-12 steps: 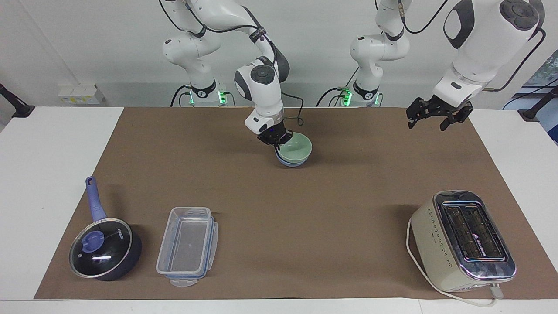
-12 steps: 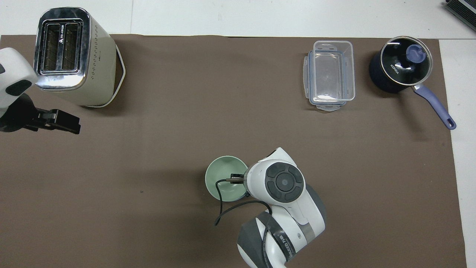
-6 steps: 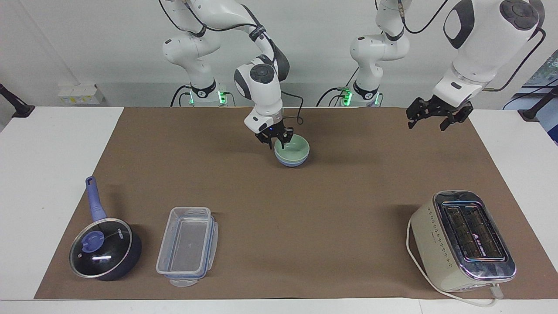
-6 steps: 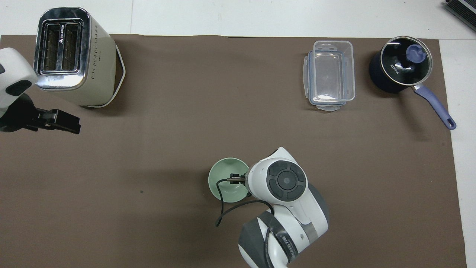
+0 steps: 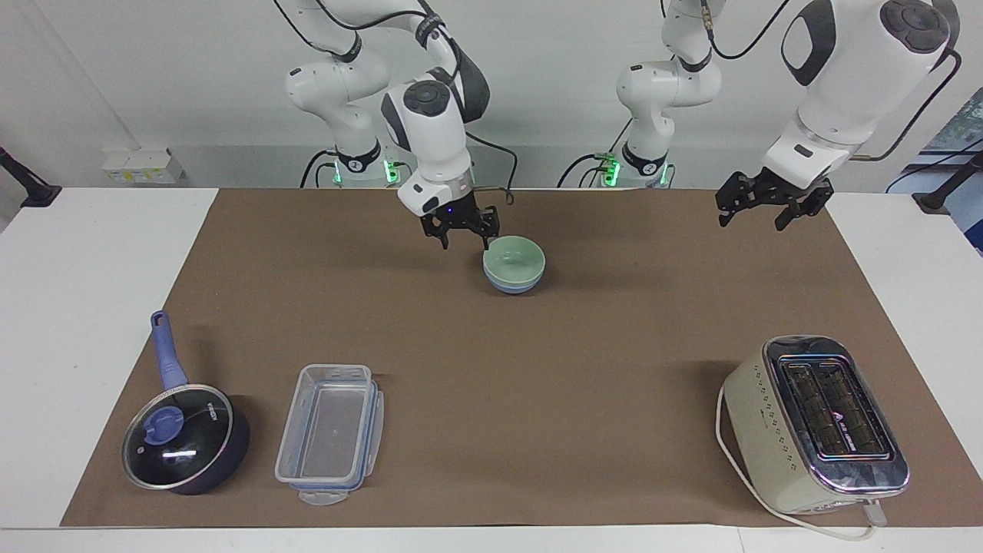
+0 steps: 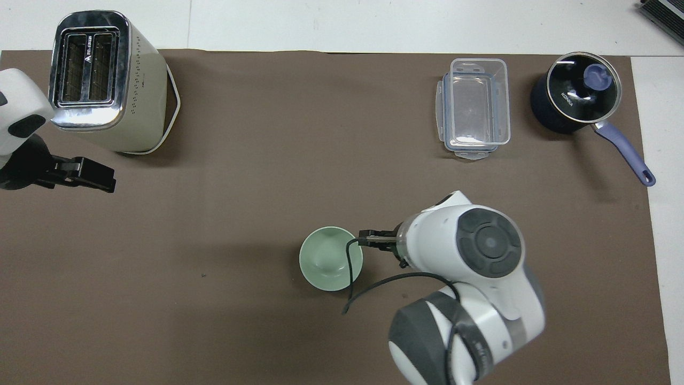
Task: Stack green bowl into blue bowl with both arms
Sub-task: 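Open the right gripper and withdraw it from the stacked bowls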
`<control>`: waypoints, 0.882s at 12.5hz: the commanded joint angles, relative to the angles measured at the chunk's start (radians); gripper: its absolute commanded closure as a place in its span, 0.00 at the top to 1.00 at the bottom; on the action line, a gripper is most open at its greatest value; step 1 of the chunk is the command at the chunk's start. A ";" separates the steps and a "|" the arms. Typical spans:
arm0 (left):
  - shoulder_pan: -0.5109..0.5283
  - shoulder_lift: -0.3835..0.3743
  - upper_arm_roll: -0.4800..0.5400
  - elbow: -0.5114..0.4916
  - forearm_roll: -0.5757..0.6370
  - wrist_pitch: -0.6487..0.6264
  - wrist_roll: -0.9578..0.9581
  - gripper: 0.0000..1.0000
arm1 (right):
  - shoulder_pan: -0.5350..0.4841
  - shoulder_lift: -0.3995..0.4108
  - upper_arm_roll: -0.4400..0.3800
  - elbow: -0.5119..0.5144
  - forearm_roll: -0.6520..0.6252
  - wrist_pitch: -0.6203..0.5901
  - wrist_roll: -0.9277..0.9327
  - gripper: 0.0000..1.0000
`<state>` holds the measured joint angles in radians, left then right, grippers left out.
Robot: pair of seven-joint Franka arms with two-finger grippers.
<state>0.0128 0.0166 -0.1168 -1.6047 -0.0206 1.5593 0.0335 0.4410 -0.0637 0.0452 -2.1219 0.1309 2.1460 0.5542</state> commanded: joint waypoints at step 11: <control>0.006 0.006 -0.006 0.015 0.019 -0.016 0.002 1.00 | -0.404 -0.010 0.005 0.557 -0.189 -0.564 -0.364 1.00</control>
<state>0.0128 0.0166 -0.1168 -1.6047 -0.0206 1.5593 0.0335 0.0672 -0.1273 0.0361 -1.6697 -0.0258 1.6603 0.2276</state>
